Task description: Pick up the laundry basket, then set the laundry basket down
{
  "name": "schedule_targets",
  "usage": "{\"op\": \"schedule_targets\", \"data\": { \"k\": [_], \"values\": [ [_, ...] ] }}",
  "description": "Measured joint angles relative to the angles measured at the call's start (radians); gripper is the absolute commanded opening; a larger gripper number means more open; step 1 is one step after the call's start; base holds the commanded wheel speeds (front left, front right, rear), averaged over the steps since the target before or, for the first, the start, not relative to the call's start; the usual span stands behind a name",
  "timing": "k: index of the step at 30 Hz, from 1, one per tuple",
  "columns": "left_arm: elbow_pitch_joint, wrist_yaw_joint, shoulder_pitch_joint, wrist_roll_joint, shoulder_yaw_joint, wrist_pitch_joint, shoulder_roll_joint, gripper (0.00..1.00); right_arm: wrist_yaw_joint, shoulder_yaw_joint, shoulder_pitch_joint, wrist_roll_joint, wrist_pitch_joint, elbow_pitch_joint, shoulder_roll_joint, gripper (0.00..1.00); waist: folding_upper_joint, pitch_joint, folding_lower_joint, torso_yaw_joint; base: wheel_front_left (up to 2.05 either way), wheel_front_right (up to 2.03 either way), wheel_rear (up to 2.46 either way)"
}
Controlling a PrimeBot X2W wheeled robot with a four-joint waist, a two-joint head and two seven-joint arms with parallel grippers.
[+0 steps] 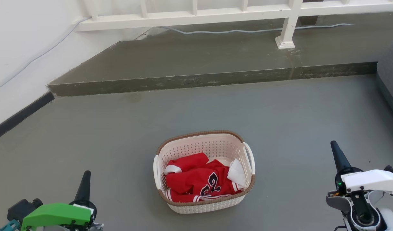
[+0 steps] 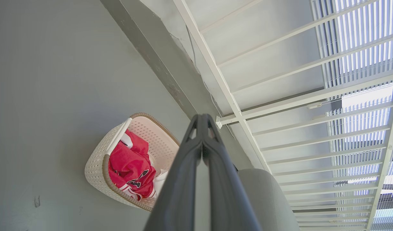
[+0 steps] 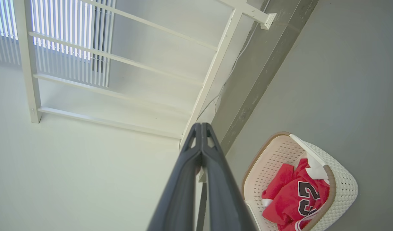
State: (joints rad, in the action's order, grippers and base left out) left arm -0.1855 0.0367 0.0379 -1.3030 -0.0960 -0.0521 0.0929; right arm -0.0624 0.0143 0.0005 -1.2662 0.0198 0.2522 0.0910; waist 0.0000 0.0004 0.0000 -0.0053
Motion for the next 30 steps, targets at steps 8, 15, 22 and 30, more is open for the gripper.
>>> {"op": "schedule_targets", "data": {
  "k": [8,15,22,30],
  "values": [
    [-0.015,0.017,-0.022,-0.089,0.021,0.026,0.000,0.00,-0.013,-0.025,-0.017,-0.095,-0.022,0.005,-0.007,0.00,0.0000,0.001,0.0000,0.001,0.00,0.00,0.00],
    [-0.030,0.035,-0.035,-0.178,0.036,0.043,0.001,0.00,-0.025,-0.047,-0.023,-0.173,-0.040,0.010,-0.012,0.00,0.0000,0.001,0.0000,0.002,0.00,0.00,0.00],
    [-0.041,0.052,-0.051,-0.258,0.055,0.061,0.001,0.00,-0.036,-0.071,-0.037,-0.258,-0.061,0.014,-0.015,0.00,0.0000,0.002,0.0000,0.004,0.00,0.00,0.00],
    [-0.060,0.070,-0.064,-0.352,0.073,0.079,0.000,0.00,-0.052,-0.096,-0.050,-0.348,-0.085,0.018,-0.022,0.00,0.0000,0.003,0.0000,0.005,0.00,0.00,0.00]
  ]
}}
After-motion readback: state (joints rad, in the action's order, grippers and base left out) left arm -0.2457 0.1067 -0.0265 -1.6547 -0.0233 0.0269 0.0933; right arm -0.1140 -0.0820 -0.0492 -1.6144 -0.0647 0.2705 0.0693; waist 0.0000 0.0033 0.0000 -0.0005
